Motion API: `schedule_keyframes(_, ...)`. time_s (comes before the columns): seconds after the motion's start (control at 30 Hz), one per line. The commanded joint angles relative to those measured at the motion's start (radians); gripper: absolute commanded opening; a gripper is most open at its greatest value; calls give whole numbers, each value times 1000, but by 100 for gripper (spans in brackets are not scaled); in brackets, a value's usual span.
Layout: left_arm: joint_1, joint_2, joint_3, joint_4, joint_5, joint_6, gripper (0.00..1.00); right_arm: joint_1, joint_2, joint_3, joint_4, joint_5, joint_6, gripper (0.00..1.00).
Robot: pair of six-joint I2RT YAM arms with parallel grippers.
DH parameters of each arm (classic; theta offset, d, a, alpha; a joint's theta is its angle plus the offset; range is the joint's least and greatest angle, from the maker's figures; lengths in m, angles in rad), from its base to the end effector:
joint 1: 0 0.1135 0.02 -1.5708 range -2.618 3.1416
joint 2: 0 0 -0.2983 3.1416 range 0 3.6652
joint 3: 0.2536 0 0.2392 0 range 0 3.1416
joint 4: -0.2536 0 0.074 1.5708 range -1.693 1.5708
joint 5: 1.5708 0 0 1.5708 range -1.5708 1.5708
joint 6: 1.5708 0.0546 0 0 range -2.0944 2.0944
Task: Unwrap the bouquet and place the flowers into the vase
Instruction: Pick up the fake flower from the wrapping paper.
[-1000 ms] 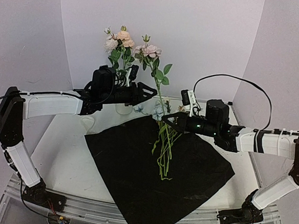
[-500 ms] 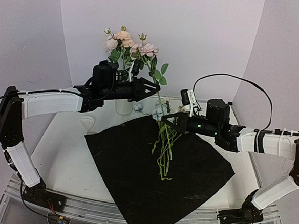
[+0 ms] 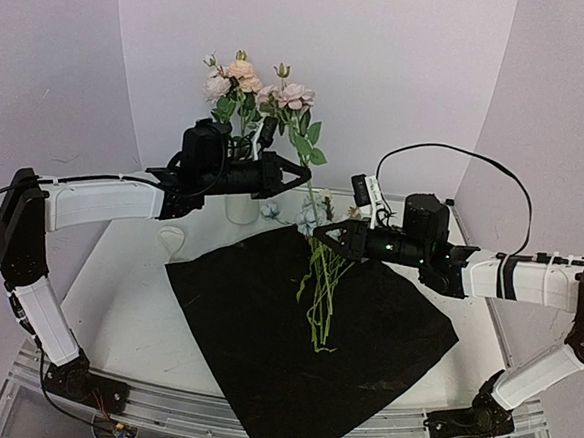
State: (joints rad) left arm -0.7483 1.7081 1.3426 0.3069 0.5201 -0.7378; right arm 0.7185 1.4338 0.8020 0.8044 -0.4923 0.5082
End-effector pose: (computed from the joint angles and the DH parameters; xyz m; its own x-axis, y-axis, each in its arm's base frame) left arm 0.2891 -0.3055 0.3752 -0.6735 -0.1712 -0.7191 0.6770 0.2476 -0.6930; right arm 0.2253 0.2313 0.3417 -0.3399 0.2724 -0.9001 -0.8759 0.2568 0.4085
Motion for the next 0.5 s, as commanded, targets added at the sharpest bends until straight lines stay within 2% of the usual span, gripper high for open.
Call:
schedule_keyframes(0.0,-5,-32,29,49,-25,107,0,4,-25,-9,59,-11,-13,44)
schedule_keyframes(0.3,-5,-154,-92,43,-190,374,0,4,-35,-14,22,40,-23,82)
schedule_keyframes(0.47,-4,-236,-146,38,-386,557,0,4,-54,-14,-7,74,-37,86)
